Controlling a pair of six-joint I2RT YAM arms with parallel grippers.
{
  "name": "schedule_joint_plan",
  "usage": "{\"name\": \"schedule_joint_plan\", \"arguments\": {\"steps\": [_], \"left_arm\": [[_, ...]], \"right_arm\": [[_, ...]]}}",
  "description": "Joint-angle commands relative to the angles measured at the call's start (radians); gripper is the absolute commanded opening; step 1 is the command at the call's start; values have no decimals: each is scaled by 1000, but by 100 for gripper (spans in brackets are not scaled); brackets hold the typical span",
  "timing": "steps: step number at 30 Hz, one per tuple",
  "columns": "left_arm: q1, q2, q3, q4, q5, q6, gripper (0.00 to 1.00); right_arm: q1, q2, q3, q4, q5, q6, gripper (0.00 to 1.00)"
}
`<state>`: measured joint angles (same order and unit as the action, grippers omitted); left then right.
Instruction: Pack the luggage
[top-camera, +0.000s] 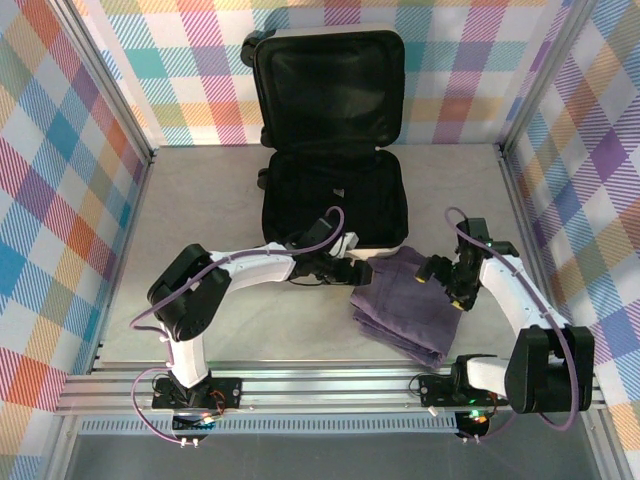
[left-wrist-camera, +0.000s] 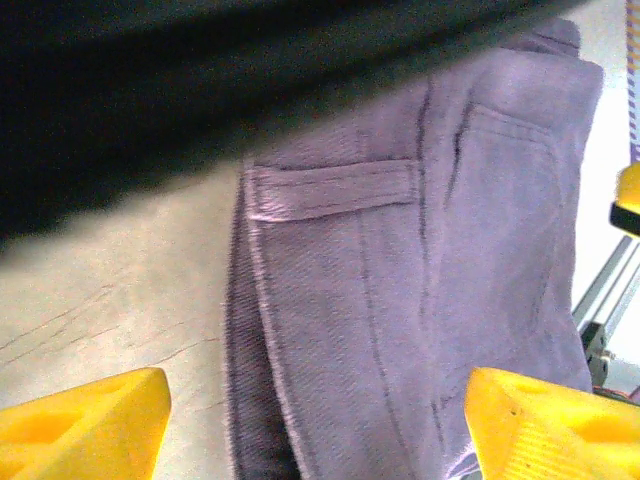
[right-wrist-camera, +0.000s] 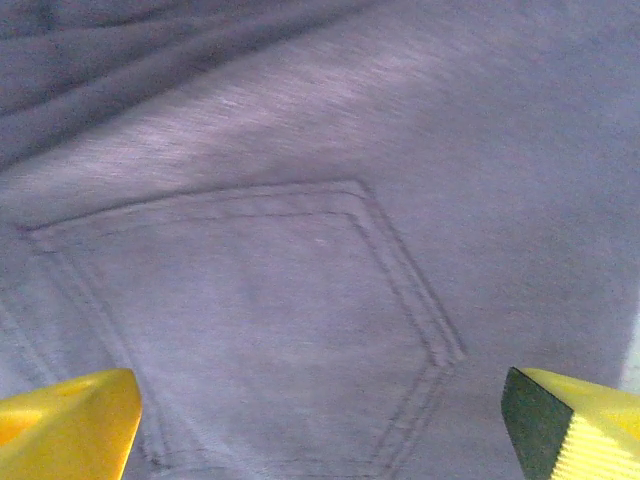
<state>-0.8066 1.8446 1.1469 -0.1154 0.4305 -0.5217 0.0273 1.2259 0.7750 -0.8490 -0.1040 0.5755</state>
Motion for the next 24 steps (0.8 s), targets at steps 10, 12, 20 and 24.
{"name": "schedule_joint_plan", "arguments": {"steps": [10,12,20,24], "left_arm": [[-65,120,129,-66,-13,94,77],[-68,129,135,-64,-14,101,77],[-73,159,141,-66,2,117,77],[-78,186,148,-67,15,124,77]], "right_arm": [[-76,-64,-106,-52,25,65,100],[-75,-49,-106,-56,28,73,99],[-76,15,-147,-7,8,101,99],[-75,31,-198,67,-35,122,100]]}}
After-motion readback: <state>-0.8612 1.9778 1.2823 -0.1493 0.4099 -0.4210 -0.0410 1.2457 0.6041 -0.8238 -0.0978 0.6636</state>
